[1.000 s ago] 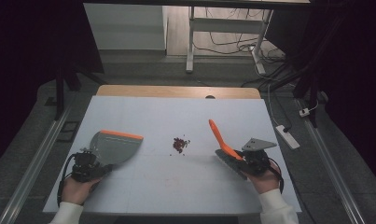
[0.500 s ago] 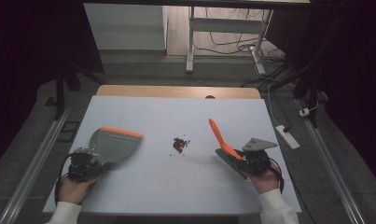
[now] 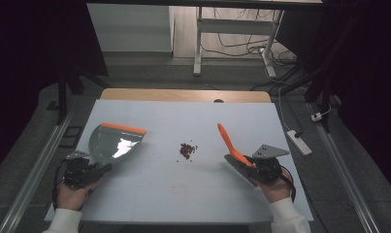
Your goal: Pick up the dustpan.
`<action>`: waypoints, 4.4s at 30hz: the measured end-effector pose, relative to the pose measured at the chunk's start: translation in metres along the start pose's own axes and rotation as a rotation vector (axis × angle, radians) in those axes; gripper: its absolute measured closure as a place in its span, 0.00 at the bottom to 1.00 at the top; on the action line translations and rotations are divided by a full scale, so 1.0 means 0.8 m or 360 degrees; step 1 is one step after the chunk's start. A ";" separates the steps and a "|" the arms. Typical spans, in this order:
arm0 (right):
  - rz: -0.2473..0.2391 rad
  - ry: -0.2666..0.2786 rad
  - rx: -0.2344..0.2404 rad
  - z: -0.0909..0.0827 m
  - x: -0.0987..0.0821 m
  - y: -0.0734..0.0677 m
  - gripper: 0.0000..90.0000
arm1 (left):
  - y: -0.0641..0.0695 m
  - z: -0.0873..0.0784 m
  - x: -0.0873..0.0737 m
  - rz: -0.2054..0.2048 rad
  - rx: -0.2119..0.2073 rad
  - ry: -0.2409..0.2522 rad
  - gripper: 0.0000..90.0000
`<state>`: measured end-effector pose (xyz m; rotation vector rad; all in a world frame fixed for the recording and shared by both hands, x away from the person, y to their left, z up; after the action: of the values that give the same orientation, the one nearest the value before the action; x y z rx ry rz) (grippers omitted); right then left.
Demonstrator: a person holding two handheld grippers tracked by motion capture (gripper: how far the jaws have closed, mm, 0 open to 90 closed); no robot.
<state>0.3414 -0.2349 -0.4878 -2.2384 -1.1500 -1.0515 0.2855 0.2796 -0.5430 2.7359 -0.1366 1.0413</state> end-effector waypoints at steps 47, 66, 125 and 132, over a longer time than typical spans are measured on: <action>0.0011 0.0090 -0.0050 -0.005 0.001 0.001 0.77 | 0.029 -0.014 0.027 0.0479 -0.0349 0.0169 0.69; 0.0007 0.0100 -0.0058 -0.006 0.001 0.002 0.77 | 0.065 -0.027 0.022 0.0715 -0.0463 0.0114 0.69; -0.0051 0.0131 0.0060 0.101 0.097 0.004 0.77 | 0.086 0.008 -0.008 0.1024 -0.0525 -0.0354 0.69; -0.0065 0.0107 0.0066 0.119 0.107 0.006 0.77 | 0.087 0.013 -0.007 0.1009 -0.0527 -0.0381 0.69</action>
<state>0.4189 -0.1331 -0.4819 -2.1400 -1.1831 -1.1003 0.2770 0.2093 -0.5431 2.5320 -1.1599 0.7108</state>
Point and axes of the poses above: each handheld gripper's, and its own axes: z roughly forward along the jaws, x roughly out of its top, y roughly to its right, the point moved 4 cm from there along z, roughly forward along the jaws, and after that the axes turned 10 degrees about x, right-handed, at the moved point
